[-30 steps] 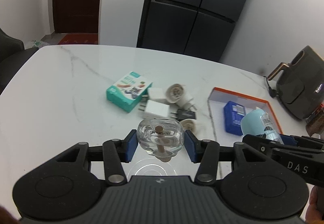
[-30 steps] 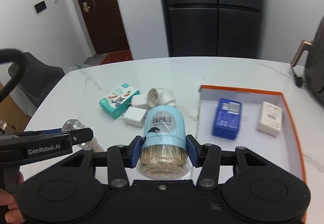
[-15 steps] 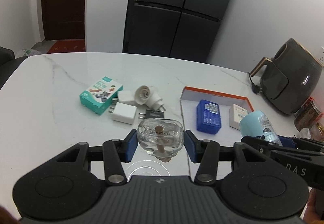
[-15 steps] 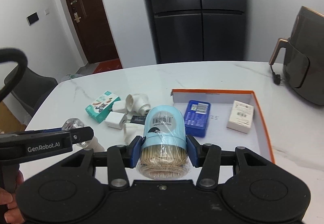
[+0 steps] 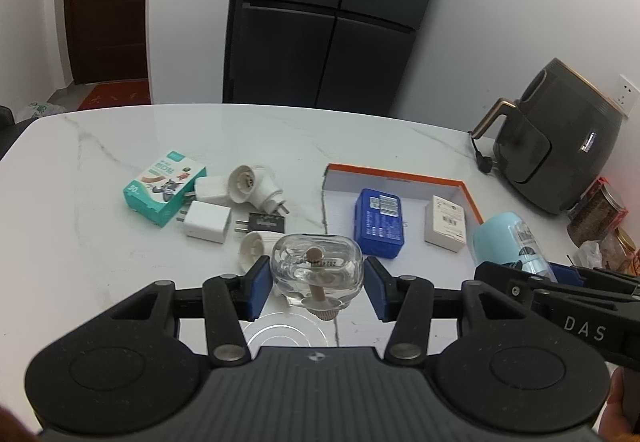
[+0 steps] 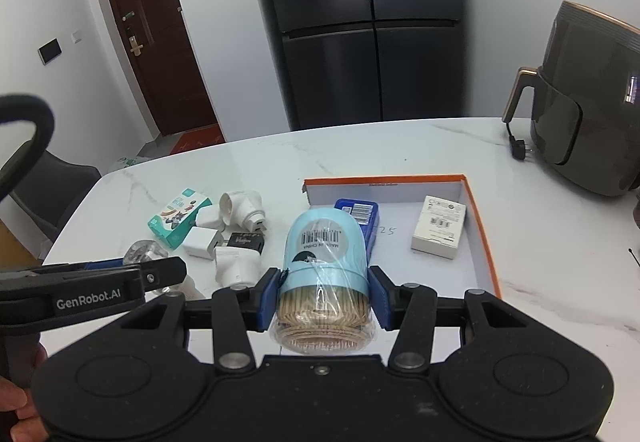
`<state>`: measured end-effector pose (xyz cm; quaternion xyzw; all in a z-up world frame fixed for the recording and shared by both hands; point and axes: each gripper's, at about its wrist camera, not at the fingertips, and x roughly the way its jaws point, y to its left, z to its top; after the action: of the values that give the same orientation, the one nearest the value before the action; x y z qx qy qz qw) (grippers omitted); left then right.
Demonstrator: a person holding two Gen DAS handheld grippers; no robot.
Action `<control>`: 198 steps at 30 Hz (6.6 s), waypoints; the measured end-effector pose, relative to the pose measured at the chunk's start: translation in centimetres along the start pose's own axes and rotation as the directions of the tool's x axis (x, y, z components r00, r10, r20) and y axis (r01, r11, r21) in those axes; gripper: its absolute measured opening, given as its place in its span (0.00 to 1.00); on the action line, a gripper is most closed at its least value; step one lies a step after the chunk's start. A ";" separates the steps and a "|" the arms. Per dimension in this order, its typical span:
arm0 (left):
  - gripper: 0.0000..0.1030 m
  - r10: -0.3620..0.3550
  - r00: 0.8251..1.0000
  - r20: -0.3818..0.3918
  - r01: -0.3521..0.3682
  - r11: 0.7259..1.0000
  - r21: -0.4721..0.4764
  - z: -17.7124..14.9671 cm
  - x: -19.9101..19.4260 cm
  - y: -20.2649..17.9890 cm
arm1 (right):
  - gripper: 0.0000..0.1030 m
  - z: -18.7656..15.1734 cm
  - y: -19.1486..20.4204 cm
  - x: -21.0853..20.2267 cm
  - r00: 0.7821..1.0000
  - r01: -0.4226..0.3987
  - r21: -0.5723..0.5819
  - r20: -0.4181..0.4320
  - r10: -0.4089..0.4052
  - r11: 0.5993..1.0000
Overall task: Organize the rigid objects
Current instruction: 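Carry the glass bottle and toothpick jar over the orange-rimmed box, then lower the bottle and jar into the box and open both tools, then withdraw both tools from the box toward the remaining items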
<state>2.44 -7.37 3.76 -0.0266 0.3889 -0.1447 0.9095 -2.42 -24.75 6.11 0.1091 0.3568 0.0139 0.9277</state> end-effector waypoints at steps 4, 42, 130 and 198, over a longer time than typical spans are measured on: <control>0.49 -0.006 1.000 -0.001 0.006 1.000 0.010 0.0 0.2 -0.9 | 0.56 0.1 -0.7 -0.3 1.000 0.004 0.006 0.003 -0.004 1.000; 0.49 -0.077 0.996 -0.035 0.079 0.994 0.077 -0.8 1.6 -6.8 | 0.56 -0.4 -6.2 -2.5 0.997 0.077 0.091 0.022 -0.079 0.993; 0.49 -0.047 0.990 -0.136 0.053 0.998 0.043 -0.3 10.1 -10.7 | 0.59 2.5 -11.0 6.1 0.997 0.049 0.014 -0.056 -0.048 0.999; 0.90 0.125 0.986 -0.112 -0.132 0.990 -0.056 0.9 2.5 12.8 | 0.68 -1.3 9.4 6.4 0.998 0.032 -0.011 -0.060 -0.033 0.999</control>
<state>7.87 4.11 0.56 -0.0222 0.4430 -0.0744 0.8932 1.96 -14.71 2.98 0.0980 0.3861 0.0038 0.9172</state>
